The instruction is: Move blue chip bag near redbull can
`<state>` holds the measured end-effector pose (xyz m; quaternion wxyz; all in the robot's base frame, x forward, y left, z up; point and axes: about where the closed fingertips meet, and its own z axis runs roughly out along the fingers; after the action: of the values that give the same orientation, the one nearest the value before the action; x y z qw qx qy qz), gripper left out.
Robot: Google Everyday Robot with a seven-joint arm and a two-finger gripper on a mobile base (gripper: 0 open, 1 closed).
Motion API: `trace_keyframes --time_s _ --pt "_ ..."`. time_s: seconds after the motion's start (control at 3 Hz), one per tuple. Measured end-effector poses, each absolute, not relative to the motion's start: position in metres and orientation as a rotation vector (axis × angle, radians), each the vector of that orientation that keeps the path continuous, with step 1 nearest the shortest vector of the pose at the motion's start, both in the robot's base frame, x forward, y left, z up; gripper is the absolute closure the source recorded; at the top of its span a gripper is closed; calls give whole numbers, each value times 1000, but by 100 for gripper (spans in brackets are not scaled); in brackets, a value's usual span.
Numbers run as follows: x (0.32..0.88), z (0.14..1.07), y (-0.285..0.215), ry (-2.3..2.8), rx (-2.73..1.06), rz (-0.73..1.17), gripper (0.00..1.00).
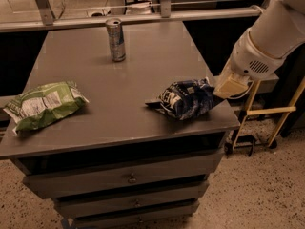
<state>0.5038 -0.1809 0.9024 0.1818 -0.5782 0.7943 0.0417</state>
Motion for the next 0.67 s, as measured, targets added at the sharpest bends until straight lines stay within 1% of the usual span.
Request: trace_keyframes --time_s 0.33,0.67 --pt "523 923 -190 2195 -1533 131 100" --pt "553 981 -198 2027 -1406 89 100"
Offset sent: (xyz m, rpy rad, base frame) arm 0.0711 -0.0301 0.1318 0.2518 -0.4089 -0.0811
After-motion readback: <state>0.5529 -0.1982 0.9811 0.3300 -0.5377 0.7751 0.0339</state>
